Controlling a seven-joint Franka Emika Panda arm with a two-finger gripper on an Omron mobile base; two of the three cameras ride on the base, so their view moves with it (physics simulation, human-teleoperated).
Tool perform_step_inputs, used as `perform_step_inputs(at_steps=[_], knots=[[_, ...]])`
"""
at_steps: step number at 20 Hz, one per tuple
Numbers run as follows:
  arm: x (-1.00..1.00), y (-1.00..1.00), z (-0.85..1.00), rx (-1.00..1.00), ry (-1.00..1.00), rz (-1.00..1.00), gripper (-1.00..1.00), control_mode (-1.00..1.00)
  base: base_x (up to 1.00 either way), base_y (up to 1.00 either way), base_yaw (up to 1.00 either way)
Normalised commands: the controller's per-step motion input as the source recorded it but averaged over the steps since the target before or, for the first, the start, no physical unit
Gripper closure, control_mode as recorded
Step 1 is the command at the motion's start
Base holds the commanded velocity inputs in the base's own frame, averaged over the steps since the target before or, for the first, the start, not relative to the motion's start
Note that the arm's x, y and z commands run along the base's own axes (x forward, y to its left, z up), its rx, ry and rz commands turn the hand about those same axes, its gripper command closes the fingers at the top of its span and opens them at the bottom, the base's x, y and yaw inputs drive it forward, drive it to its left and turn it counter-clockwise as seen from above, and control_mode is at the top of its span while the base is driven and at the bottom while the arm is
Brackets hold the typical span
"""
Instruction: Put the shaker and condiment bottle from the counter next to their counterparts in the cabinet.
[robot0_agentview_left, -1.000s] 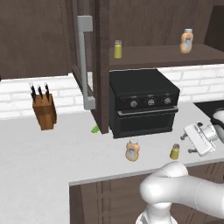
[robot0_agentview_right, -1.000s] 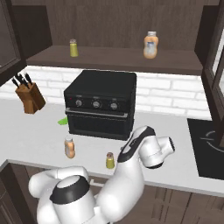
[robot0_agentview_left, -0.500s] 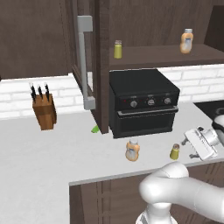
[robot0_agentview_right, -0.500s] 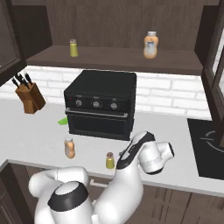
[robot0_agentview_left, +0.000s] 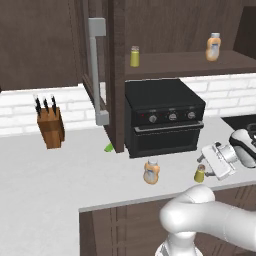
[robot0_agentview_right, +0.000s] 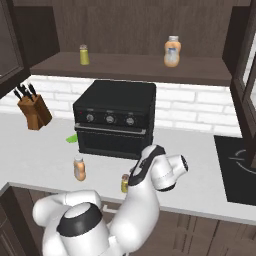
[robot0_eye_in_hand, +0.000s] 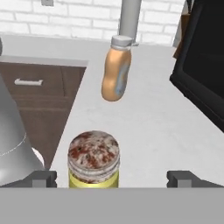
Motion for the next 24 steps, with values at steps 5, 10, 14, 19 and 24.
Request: perform_step_inputs(at_steps=[5,10,14,19,24], knots=[[0.05,0.00,-0.02,0.00,0.06,0.00,-1.00,-1.00,0.00,0.00,0.00],[0.00,0.00,-0.15,-0.02,0.10,0.00,-1.00,-1.00,0.00,0.00,0.00],[0.00,0.11,-0.17,-0.02,0.09,0.00,-1.00,-1.00,0.00,0.00,0.00],[0.05,0.32,-0.07,0.00,0.05,-0.01,-1.00,-1.00,0.00,0.00,0.00],[0.01,0.40,-0.15,0.00,0.01,-0.02,1.00,-1.00,0.00,0.00,0.00]])
